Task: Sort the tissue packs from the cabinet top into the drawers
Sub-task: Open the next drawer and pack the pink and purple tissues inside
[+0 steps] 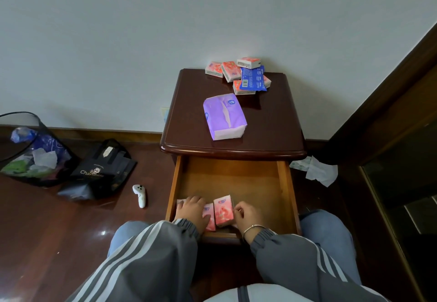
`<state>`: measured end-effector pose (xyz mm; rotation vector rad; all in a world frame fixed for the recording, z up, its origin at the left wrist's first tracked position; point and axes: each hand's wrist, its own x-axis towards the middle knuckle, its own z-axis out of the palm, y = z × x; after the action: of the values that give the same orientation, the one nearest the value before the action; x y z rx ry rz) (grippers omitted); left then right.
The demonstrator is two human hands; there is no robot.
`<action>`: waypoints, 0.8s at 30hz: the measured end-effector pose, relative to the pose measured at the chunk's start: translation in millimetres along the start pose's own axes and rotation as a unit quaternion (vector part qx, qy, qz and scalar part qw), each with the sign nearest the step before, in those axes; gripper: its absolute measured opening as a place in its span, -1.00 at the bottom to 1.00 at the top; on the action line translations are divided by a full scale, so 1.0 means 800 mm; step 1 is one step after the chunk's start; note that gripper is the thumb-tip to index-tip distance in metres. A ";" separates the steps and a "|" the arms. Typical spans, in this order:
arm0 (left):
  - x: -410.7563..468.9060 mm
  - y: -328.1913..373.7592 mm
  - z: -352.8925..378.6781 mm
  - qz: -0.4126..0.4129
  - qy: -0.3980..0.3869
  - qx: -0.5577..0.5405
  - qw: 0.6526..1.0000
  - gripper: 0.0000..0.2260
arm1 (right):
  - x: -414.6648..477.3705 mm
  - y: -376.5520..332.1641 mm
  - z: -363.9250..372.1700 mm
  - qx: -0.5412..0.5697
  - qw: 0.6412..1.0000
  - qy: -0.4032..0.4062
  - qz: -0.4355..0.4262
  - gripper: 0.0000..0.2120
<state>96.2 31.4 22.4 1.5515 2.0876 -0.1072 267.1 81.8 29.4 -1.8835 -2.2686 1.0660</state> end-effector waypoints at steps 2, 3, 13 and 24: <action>0.000 0.001 0.002 0.028 0.023 -0.018 0.999 -0.53 | 0.004 0.000 0.000 -0.023 0.999 0.035 -0.006 -0.86; -0.001 0.002 0.003 0.038 0.032 -0.020 0.999 -0.51 | 0.006 0.003 -0.001 -0.044 0.997 0.065 -0.010 -0.83; 0.020 0.041 0.006 0.110 -0.076 0.045 0.990 -0.25 | 0.024 0.034 -0.022 -0.126 0.980 -0.140 0.061 -0.23; 0.018 0.039 0.003 0.115 -0.126 0.074 0.983 -0.37 | 0.028 0.045 -0.056 -0.082 0.988 -0.119 0.047 -0.27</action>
<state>122.8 53.1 21.4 1.7553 1.7269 -0.3618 310.6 125.0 36.9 -2.0417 -2.4871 1.2119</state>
